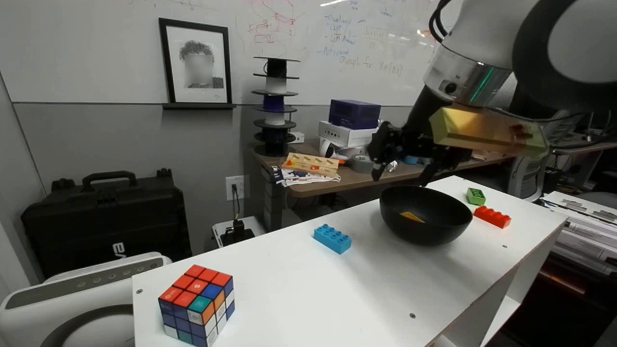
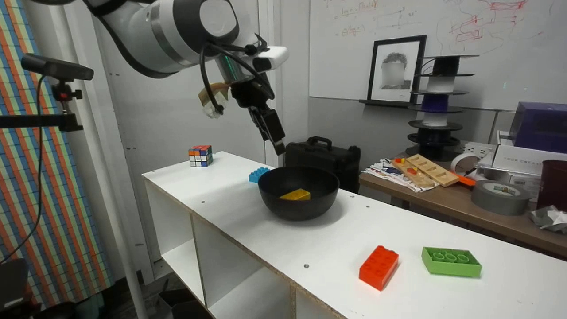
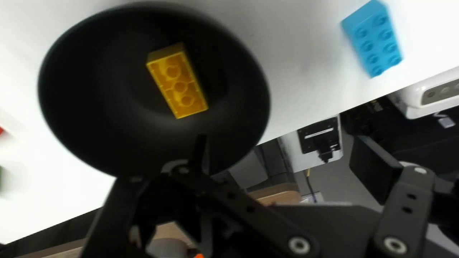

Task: Put all the toy blocks into the black bowl.

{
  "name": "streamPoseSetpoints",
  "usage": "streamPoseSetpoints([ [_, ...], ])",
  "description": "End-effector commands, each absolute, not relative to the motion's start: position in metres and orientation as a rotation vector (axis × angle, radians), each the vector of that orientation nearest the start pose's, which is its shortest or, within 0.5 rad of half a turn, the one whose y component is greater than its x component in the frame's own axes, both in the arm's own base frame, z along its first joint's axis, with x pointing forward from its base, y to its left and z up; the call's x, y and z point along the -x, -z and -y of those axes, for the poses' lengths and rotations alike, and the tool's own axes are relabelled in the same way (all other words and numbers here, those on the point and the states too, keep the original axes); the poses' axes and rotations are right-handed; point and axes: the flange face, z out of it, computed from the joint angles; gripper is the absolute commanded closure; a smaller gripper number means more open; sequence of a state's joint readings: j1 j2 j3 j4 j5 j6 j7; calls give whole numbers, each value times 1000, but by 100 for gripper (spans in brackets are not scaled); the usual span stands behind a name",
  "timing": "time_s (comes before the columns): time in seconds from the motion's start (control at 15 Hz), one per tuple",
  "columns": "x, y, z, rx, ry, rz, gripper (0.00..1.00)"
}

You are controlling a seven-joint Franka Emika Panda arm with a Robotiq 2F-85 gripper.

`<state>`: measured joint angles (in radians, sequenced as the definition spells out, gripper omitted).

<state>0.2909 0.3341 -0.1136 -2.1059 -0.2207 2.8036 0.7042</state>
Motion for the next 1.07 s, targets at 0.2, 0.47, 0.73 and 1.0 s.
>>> streamPoseSetpoints([
  [0.2,-572,-317,-217,2992,394,-33,0],
  [0.47,-577,-295,-237,3027,226,300,0],
  [0.73,-602,-276,-231,3061,168,464,0],
  [1.0,-634,-250,-216,3105,217,497,0],
])
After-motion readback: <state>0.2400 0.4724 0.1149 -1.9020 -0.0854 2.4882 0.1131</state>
